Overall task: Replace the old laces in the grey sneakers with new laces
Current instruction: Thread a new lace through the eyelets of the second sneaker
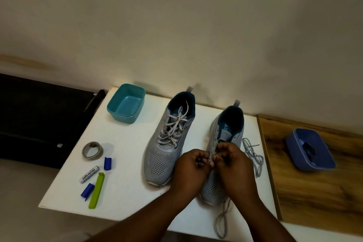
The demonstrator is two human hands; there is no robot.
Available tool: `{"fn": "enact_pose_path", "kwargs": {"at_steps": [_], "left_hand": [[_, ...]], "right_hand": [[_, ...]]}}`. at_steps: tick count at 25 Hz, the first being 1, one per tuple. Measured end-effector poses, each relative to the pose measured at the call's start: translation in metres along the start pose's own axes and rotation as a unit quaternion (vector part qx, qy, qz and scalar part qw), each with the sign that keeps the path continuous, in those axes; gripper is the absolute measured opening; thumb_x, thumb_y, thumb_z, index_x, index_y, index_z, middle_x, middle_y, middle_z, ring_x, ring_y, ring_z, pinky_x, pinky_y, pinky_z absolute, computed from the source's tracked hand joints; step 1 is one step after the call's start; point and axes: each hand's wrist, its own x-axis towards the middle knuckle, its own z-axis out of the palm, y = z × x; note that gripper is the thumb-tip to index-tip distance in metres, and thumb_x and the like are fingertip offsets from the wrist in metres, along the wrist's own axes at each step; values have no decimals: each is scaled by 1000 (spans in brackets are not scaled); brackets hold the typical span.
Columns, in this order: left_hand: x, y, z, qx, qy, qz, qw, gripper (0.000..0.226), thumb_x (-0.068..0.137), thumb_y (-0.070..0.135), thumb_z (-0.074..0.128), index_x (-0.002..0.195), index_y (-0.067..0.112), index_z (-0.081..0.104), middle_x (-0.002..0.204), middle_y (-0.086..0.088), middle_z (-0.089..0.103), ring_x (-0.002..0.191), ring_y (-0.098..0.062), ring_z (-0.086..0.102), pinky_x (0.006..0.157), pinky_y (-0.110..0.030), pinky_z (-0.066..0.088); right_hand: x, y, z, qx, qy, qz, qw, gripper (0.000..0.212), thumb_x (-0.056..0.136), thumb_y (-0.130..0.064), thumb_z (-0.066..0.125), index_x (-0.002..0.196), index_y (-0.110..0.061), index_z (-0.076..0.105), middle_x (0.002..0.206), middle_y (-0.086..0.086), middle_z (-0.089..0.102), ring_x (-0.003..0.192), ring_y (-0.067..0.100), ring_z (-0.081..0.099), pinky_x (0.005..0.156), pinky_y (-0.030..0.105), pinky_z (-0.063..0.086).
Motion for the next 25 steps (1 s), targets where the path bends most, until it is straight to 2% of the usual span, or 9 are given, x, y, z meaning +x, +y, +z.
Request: {"fn": "enact_pose_path", "kwargs": {"at_steps": [4, 7, 10, 12, 14, 17, 21, 25], "left_hand": [[2, -4, -1, -21, 7, -2, 1000, 15, 84, 12, 80, 95, 21, 76, 83, 0, 75, 78, -4, 70, 76, -22, 58], [2, -7, -2, -32, 6, -4, 999, 18, 83, 8, 81, 99, 14, 78, 86, -3, 76, 81, -7, 71, 79, -23, 58], [4, -8, -4, -33, 10, 3, 999, 18, 84, 10, 80, 101, 14, 79, 87, -3, 77, 84, -10, 73, 80, -26, 59], [5, -8, -5, -41, 5, 1, 999, 16, 84, 11, 81, 100, 15, 79, 87, -4, 77, 84, -14, 74, 79, -28, 60], [4, -6, -5, -47, -3, -6, 999, 17, 83, 6, 80, 98, 15, 80, 85, -3, 77, 82, -10, 73, 78, -25, 59], [3, -1, -7, -54, -13, -5, 998, 19, 84, 2, 78, 100, 12, 79, 88, -5, 78, 82, -9, 73, 79, -24, 59], [4, -1, -10, -75, -22, 0, 997, 19, 85, -1, 76, 102, 8, 79, 90, -10, 78, 85, -15, 74, 80, -27, 59], [1, -2, -10, -63, -18, 2, 998, 18, 86, 1, 76, 101, 11, 80, 92, -6, 79, 90, -18, 75, 84, -29, 60]], "right_hand": [[2, -4, -2, -61, -23, -24, 998, 25, 93, -12, 71, 110, -28, 62, 91, -16, 66, 83, -8, 59, 70, 7, 40], [3, -7, -3, -76, -41, -24, 996, 25, 94, -11, 69, 105, -29, 57, 85, -13, 65, 77, -4, 60, 65, 10, 41], [0, -9, -4, -67, -52, -30, 996, 24, 94, -10, 68, 104, -30, 59, 85, -15, 66, 79, -3, 62, 66, 11, 43], [-1, -9, -1, -64, -46, -30, 996, 23, 93, -9, 68, 101, -29, 61, 85, -17, 65, 79, -5, 61, 66, 7, 41], [-1, -6, 0, -41, -32, -8, 999, 24, 92, -7, 70, 98, -28, 62, 84, -15, 66, 80, -7, 62, 66, 6, 44], [-1, -2, 1, 22, -28, 22, 999, 26, 92, -7, 71, 96, -31, 63, 87, -13, 70, 84, -6, 64, 73, 15, 53], [-7, -5, 3, 28, -12, 4, 1000, 27, 93, -6, 70, 97, -32, 62, 89, -15, 72, 85, -5, 67, 70, 8, 49], [-11, -7, 8, 24, 1, -7, 1000, 31, 93, -2, 66, 101, -32, 61, 90, -16, 70, 87, -5, 66, 76, 18, 54]]}}
